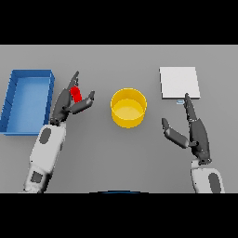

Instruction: Pick up the red beaker and tilt it to pour out 1 green nut into yellow bowl. Pick up the yellow bowl and place it on the metallic measuring scale.

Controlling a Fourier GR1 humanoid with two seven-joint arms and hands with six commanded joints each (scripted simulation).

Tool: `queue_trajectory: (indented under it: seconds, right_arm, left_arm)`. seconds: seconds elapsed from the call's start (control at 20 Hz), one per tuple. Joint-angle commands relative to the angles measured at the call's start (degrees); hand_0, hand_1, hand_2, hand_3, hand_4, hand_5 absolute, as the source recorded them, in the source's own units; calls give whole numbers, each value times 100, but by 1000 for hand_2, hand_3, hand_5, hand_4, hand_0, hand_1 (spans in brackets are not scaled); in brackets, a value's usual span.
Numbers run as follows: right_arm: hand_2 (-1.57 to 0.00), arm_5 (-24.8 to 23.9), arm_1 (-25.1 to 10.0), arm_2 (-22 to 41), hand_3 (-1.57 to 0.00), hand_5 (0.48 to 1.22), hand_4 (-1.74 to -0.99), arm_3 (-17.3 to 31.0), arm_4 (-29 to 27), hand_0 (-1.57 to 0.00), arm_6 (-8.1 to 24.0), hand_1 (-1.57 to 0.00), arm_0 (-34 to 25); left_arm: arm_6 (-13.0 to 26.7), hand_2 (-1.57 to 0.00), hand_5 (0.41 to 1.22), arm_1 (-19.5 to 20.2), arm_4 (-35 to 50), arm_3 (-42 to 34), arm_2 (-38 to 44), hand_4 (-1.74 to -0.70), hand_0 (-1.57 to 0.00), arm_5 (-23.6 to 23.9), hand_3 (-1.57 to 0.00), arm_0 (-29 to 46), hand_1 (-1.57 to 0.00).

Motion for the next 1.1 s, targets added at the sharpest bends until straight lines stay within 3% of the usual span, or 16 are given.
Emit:
queue_trajectory:
  seconds: [0.0, 0.1, 0.2, 0.3, 0.45, 0.5, 0.65, 0.9, 0.95, 1.05]
  right_arm:
    - [1, -10, -17, -36, 1, 640, -1263, -5, -23, 1, 37, 1, -10]
    - [1, -4, -32, -25, 1, 642, -1259, -33, -8, 1, -19, 1, 13]
    - [1, -35, -18, -56, 1, 644, -1258, 88, -6, 1, -39, 1, 31]
    - [1, -47, -3, -11, 1, 644, -1255, 17, 37, 1, -78, 1, 40]
    - [1, -54, 3, -4, 1, 644, -1252, -31, 41, 1, -131, 1, 104]
    - [1, -28, -31, -27, 1, 643, -1250, -36, 18, 1, -84, 1, 107]
    - [1, -6, -2, -17, 1, 645, -1257, -15, -14, 1, -111, 1, 112]
    - [1, -75, 13, 0, 1, 646, -1258, -70, 59, 1, -152, 1, 164]
    - [1, -70, -5, -46, 1, 646, -1258, -1, 24, 1, -52, 1, 73]
    - [1, -48, -20, 19, 1, 649, -1259, -63, 85, 1, -198, 1, 197]
  left_arm:
    - [-135, 1, 698, 7, 12, 1, 22, -1335, 1, 13, 1, 66, 1]
    - [-223, -67, 724, -12, 146, 262, 199, -1378, 1, 32, -31, -106, -26]
    - [-299, -364, 783, -126, 224, 385, 297, -1449, -285, 143, -292, -159, -328]
    - [-153, -733, 941, -122, 156, 438, 310, -1500, -662, 285, -724, -242, -699]
    - [-245, -1142, 1078, -105, 29, 529, 165, -1603, -1106, 312, -974, -330, -1125]
    - [-284, -1228, 1106, -115, -6, 565, 94, -1571, -1199, 325, -1093, -350, -1214]
    - [-84, -1395, 1162, -149, -51, 493, 87, -1505, -1380, 328, -1326, -338, -1388]
    - [-396, -1513, 1128, -250, 276, 270, 191, -1664, -1509, 568, -1491, -334, -1511]
    - [-381, -1525, 1122, -224, 346, 180, 202, -1679, -1521, 580, -1507, -340, -1523]
    - [-240, -1542, 1114, -126, 342, -204, 81, -1701, -1539, 621, -1530, -261, -1540]
